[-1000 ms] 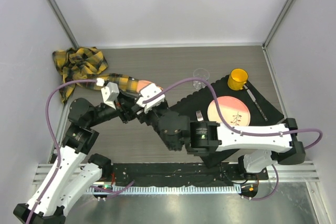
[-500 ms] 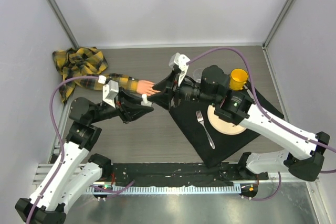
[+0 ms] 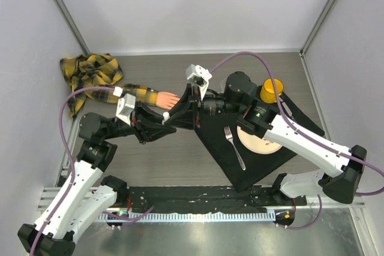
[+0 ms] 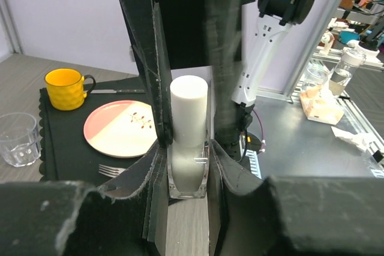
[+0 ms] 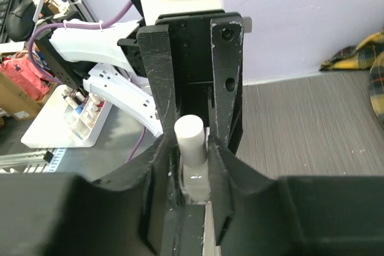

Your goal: Paint the nails

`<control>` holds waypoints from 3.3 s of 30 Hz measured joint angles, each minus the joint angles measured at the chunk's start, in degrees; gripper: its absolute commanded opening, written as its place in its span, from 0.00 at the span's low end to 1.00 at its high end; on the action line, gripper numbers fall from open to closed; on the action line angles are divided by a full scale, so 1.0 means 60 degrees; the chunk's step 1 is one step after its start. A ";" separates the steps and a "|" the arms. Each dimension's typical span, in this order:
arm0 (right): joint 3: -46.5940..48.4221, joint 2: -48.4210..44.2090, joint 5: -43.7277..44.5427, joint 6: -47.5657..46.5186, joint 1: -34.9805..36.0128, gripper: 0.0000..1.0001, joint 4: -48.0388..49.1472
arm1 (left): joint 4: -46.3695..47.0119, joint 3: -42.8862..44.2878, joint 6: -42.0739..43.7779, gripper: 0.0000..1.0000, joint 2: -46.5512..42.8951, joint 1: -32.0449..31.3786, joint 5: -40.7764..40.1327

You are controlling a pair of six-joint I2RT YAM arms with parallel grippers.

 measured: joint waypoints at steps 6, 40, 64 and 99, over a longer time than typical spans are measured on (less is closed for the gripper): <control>0.0000 0.0200 -0.0168 0.0084 -0.0029 0.00 0.0357 | 0.0029 -0.0004 -0.0222 0.00 -0.0004 0.0007 0.0015; 0.0627 -0.0783 0.6138 -0.1545 0.1067 0.56 -0.2528 | -0.1162 0.0138 0.0736 0.00 0.0160 0.0015 -0.0976; 0.0127 -0.0029 0.0790 -0.0117 0.0222 0.00 -0.0474 | 0.0171 0.0036 -0.0386 0.00 0.0266 0.0015 0.0204; 0.0393 -0.0583 0.5402 -0.1246 0.1024 0.60 -0.2069 | -0.1654 0.0266 0.0973 0.00 0.0204 0.0018 -0.1195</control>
